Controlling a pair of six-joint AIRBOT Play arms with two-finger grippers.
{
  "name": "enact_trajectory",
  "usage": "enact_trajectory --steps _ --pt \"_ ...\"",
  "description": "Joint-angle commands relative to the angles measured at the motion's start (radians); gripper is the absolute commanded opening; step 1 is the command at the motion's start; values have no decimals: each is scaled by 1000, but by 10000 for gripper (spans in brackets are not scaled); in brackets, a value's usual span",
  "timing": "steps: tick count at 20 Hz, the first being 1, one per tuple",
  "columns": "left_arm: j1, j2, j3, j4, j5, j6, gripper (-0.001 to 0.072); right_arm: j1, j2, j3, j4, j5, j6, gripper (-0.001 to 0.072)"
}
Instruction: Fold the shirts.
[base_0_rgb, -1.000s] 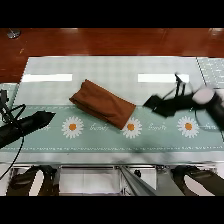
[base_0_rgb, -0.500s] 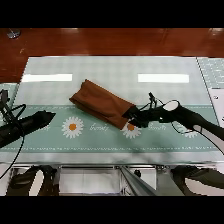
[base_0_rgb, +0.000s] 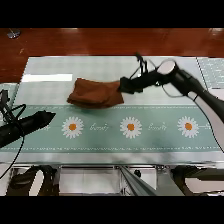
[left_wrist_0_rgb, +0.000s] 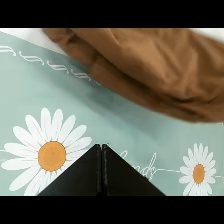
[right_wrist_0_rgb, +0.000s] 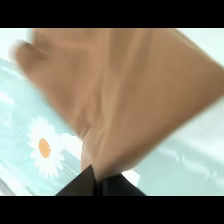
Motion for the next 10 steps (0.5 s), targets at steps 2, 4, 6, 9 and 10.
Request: enact_trajectory --steps 2,4,6,9,10 --pt "0 0 0 0 0 0 23 -42 -7 430 -316 321 112 19" --pt "0 0 0 0 0 0 23 -87 -4 550 -407 432 145 20" --pt "0 0 0 0 -1 0 23 -164 14 629 -468 511 167 19" --pt "0 0 0 0 -1 0 23 -332 76 641 -481 613 187 20" --pt "0 0 0 0 0 0 23 -391 93 641 -481 644 189 20"
